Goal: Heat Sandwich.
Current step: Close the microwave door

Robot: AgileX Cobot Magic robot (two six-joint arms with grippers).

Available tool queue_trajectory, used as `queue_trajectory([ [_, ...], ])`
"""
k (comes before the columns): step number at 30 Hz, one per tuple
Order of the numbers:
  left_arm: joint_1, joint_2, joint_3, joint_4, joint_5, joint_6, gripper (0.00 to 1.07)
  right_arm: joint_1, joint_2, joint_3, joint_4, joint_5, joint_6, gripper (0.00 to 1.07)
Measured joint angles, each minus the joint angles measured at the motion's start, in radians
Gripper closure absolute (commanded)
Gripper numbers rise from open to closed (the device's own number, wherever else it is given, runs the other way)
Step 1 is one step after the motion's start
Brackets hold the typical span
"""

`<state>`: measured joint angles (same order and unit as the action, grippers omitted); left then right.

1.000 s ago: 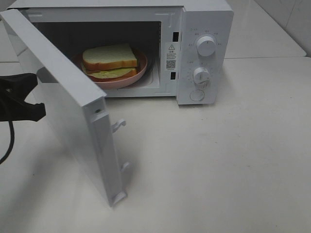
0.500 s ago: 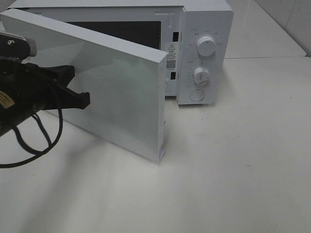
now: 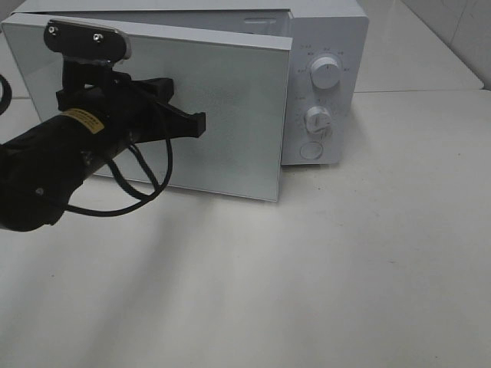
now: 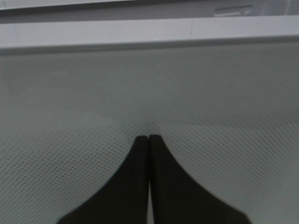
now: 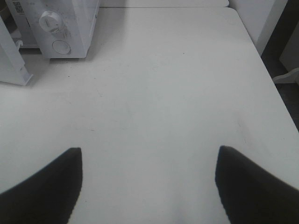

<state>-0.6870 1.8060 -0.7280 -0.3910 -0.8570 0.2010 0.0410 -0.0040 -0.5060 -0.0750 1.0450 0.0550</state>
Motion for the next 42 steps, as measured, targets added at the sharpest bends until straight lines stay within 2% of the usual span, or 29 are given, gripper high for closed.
queue_trajectory([
  [14,-0.01,0.105,-0.18,-0.043,0.047,0.004,1.07,0.0,0.0,0.0,0.0,0.0,0.0,0.32],
  [27,-0.031,0.184,-0.303,-0.018,0.119,0.007,1.07,0.0,0.0,0.0,0.0,0.0,0.0,0.32],
  [36,-0.027,0.24,-0.372,0.013,0.139,0.008,1.07,0.0,0.0,0.0,0.0,0.0,0.0,0.32],
  [42,-0.028,0.247,-0.378,0.024,0.148,0.008,1.07,0.0,0.0,0.0,0.0,0.0,0.0,0.32],
])
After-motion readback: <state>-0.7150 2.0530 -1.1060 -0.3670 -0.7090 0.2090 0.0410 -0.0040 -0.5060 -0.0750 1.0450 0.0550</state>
